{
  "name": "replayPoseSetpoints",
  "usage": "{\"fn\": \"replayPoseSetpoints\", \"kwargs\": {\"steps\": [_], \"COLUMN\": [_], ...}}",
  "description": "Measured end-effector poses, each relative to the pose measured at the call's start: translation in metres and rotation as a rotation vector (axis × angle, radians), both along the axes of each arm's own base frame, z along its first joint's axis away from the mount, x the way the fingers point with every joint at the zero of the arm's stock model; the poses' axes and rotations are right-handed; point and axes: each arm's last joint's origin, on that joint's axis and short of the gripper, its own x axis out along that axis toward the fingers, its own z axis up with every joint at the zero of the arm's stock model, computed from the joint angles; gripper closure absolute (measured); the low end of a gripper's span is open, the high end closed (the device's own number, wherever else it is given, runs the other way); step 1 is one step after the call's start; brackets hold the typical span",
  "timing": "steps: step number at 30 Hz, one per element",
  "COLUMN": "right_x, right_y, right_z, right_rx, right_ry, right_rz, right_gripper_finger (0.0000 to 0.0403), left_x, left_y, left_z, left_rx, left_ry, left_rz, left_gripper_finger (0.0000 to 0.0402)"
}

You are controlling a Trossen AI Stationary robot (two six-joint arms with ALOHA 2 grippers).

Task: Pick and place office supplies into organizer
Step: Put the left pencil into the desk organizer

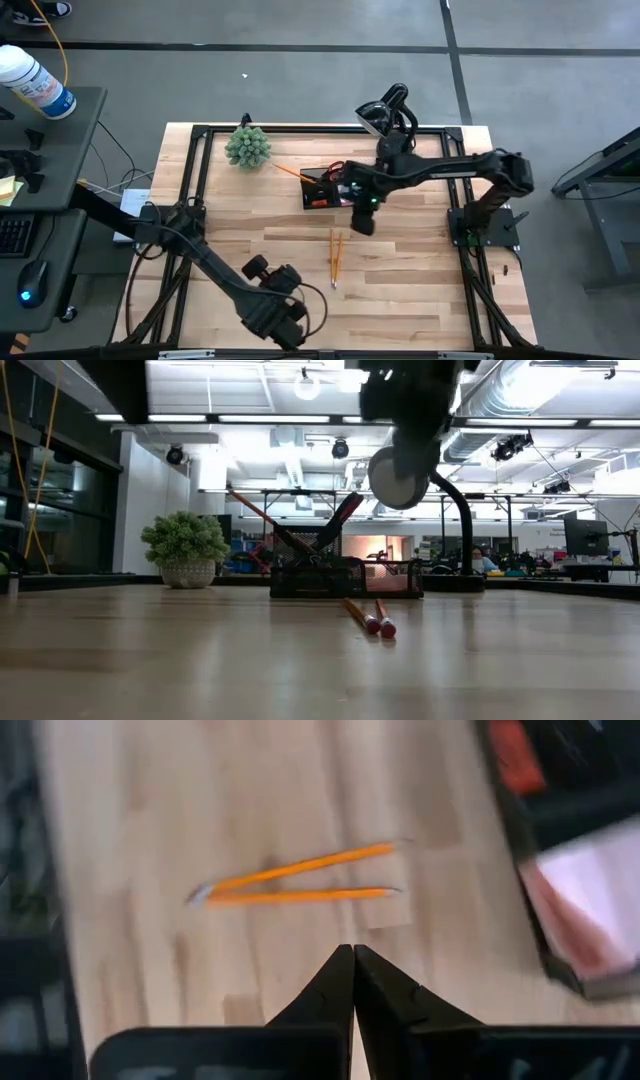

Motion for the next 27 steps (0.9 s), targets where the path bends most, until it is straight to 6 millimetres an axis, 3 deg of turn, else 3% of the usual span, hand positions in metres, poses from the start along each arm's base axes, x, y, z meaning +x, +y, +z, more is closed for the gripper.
{"fn": "replayPoseSetpoints", "kwargs": {"steps": [7, 11, 15, 22, 27], "right_x": [0.024, 0.031, 0.030, 0.028, 0.029], "right_y": [-0.005, -0.002, 0.009, 0.033, 0.034], "right_z": [-0.032, -0.036, -0.036, -0.036, -0.038], "right_rx": [0.117, 0.123, 0.079, 0.114, 0.095], "right_ry": [0.113, 0.103, 0.087, 0.087, 0.082], "right_rz": [-0.385, -0.669, -0.951, -1.125, -1.119], "right_gripper_finger": [0.0395, 0.0401, 0.0399, 0.0389, 0.0380], "left_x": [-0.055, -0.092, -0.117, -0.127, -0.119], "left_y": [0.016, 0.039, 0.061, 0.098, 0.135], "left_z": [0.013, 0.024, 0.040, 0.066, 0.074], "left_rx": [0.050, 0.057, 0.047, 0.118, 0.187], "left_ry": [0.059, 0.051, 0.011, -0.114, -0.023], "left_rz": [-0.077, -0.065, -0.071, -0.055, -0.100], "left_gripper_finger": [0.0401, 0.0401, 0.0401, 0.0401, 0.0399]}}
